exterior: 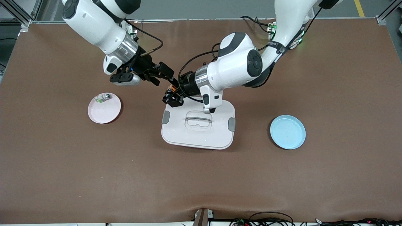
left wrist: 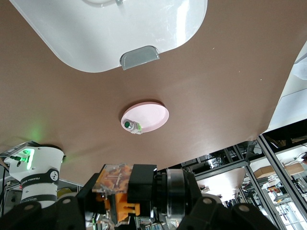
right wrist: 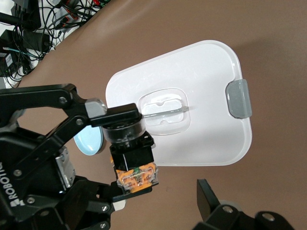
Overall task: Transfer orange switch to right arm and place
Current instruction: 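Close the right gripper on the orange switch held by the left gripper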
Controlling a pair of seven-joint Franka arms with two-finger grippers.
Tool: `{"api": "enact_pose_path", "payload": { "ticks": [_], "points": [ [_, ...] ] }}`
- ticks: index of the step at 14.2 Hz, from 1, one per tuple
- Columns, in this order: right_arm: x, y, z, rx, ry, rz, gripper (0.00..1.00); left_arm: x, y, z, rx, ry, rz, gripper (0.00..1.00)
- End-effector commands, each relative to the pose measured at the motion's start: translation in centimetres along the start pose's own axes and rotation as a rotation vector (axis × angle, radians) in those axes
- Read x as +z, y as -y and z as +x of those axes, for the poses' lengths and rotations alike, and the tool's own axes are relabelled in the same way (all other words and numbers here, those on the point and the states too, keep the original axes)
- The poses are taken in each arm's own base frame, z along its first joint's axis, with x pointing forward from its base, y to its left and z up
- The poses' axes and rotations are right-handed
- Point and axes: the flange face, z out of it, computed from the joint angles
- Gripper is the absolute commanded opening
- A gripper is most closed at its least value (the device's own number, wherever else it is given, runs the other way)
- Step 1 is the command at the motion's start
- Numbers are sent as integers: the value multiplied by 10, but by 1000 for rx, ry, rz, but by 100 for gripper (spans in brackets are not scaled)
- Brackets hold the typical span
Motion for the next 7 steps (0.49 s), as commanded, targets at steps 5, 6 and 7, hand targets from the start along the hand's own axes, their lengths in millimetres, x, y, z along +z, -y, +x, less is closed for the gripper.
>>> {"api": "enact_pose_path", "payload": {
  "ticks": [5,6,7],
  "points": [
    [13,-1,3,1,8,10,100,5,-2,-10,-16,27,-23,0],
    [17,-1,5,4,1,12,100,6,-1,-11,-15,27,-22,0],
    [16,0,5,3,-7,19,100,7,0,-13,-9,28,-21,0]
  ]
}}
